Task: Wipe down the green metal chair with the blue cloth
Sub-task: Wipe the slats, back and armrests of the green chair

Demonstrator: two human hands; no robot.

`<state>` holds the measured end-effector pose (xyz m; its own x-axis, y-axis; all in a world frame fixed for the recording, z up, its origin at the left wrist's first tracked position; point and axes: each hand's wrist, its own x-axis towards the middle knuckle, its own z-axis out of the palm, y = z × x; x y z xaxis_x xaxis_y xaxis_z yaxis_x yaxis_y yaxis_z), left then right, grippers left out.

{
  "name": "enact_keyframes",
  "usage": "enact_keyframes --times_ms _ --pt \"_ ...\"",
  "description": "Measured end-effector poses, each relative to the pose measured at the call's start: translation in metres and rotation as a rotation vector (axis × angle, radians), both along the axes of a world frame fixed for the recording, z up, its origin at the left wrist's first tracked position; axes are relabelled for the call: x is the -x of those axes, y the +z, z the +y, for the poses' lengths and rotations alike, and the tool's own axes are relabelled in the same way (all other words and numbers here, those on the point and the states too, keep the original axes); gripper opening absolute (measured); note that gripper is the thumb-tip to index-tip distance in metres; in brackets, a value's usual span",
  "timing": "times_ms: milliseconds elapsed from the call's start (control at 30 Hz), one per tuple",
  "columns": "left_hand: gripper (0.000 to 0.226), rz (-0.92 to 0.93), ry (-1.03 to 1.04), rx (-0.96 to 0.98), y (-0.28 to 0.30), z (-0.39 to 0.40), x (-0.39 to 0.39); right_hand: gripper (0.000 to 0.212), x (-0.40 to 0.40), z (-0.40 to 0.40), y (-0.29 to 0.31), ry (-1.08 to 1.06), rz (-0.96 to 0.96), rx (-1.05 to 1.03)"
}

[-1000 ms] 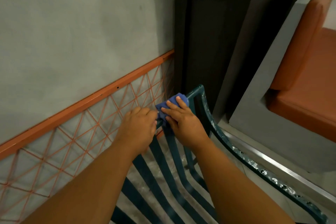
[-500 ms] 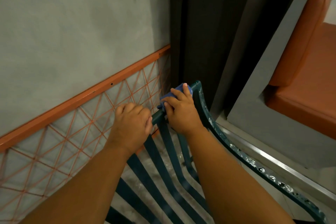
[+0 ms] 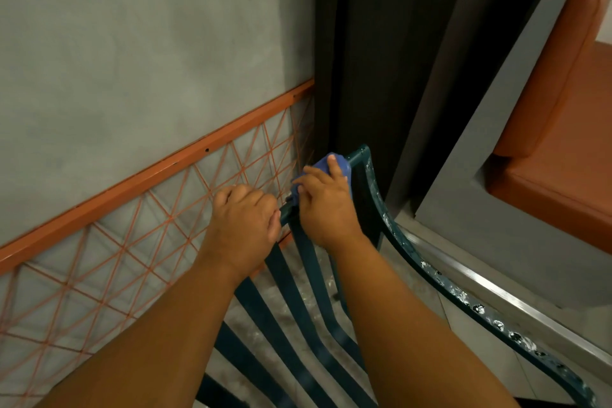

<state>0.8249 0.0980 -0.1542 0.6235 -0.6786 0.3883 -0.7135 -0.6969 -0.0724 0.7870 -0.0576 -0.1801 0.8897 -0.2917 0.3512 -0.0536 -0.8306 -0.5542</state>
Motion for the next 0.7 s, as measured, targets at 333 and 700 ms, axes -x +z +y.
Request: enact_keyframes --times_ms 333,700 --pt "0.03 0.02 0.006 0.007 0.0 0.001 0.0 0.039 -0.007 -0.017 0.013 -0.037 0.088 0.068" --pt "0.019 0.064 0.012 -0.011 0.001 -0.002 0.001 0.03 0.002 -0.012 -0.005 -0.024 -0.031 -0.076"
